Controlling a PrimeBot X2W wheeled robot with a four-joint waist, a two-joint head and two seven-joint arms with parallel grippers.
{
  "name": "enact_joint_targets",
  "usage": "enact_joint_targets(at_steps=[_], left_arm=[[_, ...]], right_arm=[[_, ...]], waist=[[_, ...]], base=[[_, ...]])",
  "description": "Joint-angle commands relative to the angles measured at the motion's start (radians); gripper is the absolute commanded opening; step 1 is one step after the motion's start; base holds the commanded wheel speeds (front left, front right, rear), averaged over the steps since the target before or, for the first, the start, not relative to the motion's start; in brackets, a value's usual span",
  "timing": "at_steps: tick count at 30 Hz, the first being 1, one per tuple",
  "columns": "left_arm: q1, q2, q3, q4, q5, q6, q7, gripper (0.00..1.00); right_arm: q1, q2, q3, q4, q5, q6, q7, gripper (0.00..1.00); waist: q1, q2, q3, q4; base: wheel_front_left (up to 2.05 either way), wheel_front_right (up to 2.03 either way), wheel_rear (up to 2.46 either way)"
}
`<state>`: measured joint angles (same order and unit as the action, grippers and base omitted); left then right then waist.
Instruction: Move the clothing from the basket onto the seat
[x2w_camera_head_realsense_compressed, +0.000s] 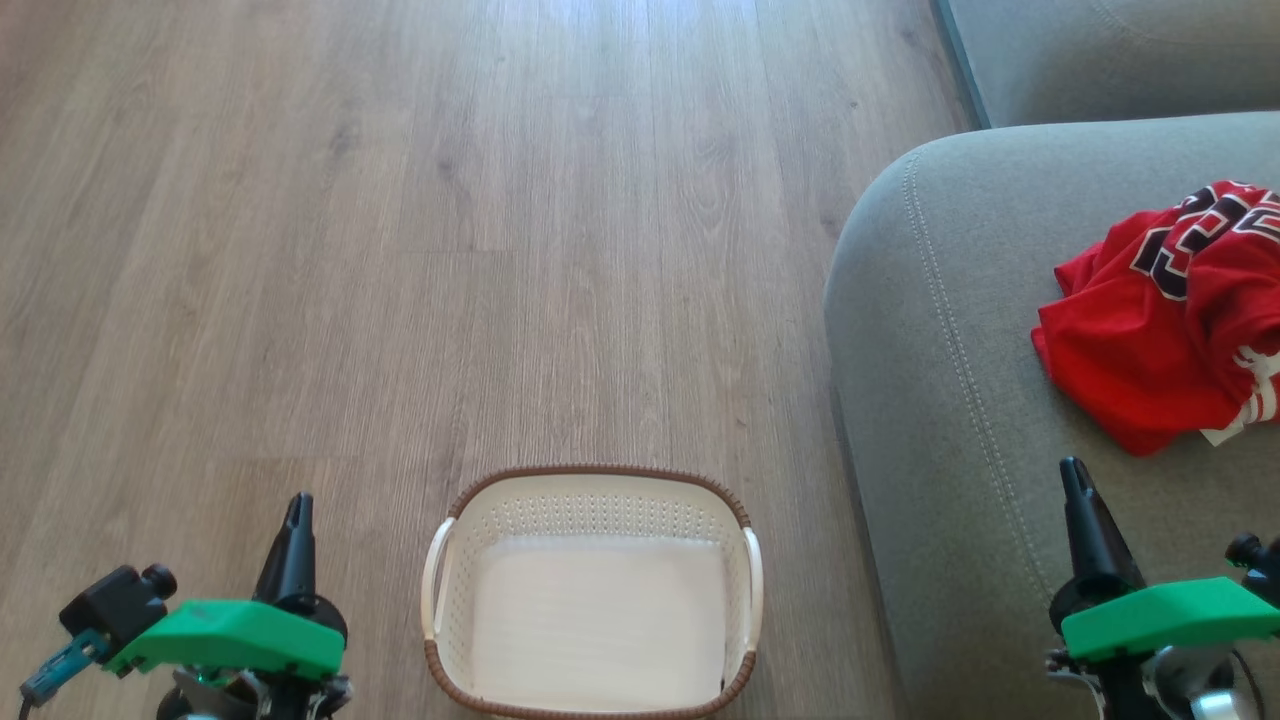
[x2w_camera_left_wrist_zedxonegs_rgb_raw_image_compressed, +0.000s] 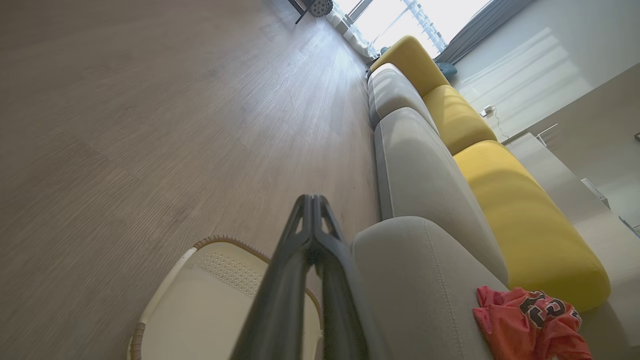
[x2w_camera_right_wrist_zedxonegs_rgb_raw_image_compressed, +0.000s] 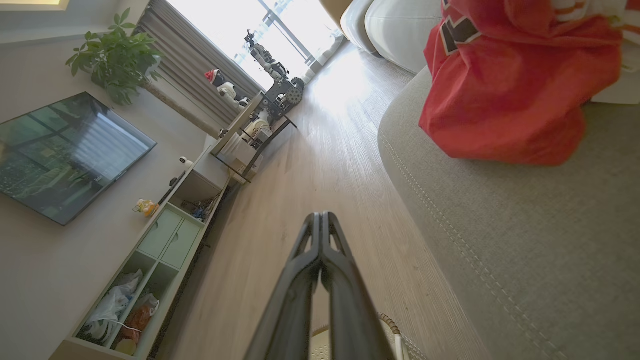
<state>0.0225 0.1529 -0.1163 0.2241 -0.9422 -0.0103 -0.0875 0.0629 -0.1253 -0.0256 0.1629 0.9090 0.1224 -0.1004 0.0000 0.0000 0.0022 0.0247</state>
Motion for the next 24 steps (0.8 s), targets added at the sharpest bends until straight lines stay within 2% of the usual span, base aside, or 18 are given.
enact_joint_targets(at_steps=[1, 24], left_arm=[[-0.053, 0.003, 0.032, -0.028, -0.025, -0.009, 0.006, 0.0], [-0.079, -0.032, 0.099, -0.011, -0.249, -0.048, 0.072, 0.0]], right_arm=[[-0.058, -0.002, 0.0, -0.028, 0.028, 0.004, 0.005, 0.0], [-0.096, 0.018, -0.021, 0.01, 0.269, 0.005, 0.07, 0.0]], waist=[[0.0, 0.0, 0.0, 0.0], [0.0, 0.0, 0.0, -0.009]], base=[[0.0, 0.0, 0.0], [0.0, 0.0, 0.0]])
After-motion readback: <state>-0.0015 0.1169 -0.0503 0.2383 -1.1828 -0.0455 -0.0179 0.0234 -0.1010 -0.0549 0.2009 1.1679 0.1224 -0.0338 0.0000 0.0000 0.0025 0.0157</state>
